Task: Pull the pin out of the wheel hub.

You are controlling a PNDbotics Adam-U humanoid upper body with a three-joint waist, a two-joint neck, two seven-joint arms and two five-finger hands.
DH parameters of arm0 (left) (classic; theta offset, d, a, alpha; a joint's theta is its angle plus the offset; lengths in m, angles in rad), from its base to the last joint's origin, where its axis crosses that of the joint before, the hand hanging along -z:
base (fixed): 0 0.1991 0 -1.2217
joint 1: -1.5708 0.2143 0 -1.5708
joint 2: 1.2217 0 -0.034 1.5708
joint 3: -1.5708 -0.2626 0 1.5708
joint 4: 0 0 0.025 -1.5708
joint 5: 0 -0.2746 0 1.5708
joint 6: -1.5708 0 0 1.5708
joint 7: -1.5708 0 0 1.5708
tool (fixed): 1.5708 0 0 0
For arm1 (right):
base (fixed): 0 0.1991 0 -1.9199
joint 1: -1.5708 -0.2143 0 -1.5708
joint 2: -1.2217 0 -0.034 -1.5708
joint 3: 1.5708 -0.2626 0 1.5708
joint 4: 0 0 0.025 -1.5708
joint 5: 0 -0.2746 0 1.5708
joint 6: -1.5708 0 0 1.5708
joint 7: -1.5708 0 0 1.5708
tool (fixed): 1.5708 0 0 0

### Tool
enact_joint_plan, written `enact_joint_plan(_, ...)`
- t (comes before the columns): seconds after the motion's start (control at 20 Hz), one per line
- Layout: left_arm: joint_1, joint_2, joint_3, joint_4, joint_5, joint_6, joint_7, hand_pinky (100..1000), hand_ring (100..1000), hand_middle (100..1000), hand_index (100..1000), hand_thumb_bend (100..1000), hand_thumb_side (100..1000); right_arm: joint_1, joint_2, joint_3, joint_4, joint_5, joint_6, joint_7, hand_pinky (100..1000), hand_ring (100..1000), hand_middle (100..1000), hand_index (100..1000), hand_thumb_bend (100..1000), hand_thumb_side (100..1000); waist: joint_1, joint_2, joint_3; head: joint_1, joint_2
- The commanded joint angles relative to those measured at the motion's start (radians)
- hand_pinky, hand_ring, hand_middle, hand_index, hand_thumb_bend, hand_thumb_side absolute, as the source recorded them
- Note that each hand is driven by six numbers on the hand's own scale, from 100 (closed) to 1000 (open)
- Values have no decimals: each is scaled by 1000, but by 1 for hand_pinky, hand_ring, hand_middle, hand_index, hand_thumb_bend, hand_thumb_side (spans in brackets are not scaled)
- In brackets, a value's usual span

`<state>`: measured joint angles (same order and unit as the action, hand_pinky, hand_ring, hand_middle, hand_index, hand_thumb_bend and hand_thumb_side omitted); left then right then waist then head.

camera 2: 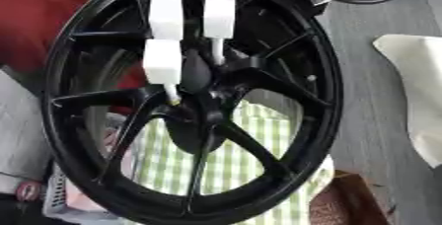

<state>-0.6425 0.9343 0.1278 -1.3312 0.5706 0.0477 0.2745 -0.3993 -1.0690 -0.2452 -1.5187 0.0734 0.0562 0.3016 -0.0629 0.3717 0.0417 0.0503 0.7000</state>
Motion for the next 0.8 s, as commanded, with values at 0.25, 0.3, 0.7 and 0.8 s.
enact_joint_plan(0.25, -16, 44, 12, -12, 4, 0, 2, 868, 746, 684, 833, 365, 729, -48, -15, 14, -64, -153, 25, -191, 671, 650, 633, 751, 122, 489, 5, -24, 5, -3, -15)
enact_joint_plan(0.3, -16, 43, 12, -13, 5, -1, 2, 868, 745, 684, 833, 366, 728, -54, -12, 22, -80, -192, 26, -222, 659, 631, 615, 740, 100, 519, 5, -24, 6, -4, -15)
enact_joint_plan(0.7, -22, 39, 8, -21, 7, -9, 8, 866, 740, 678, 831, 369, 722, -118, 1, 110, -204, -403, 58, -351, 634, 607, 594, 729, 100, 521, 6, -26, 17, -12, -20)
enact_joint_plan(0.8, -24, 36, 6, -23, 8, -10, 9, 866, 739, 677, 830, 371, 720, -139, 7, 129, -224, -426, 66, -362, 622, 597, 590, 729, 100, 506, 6, -27, 20, -15, -19)
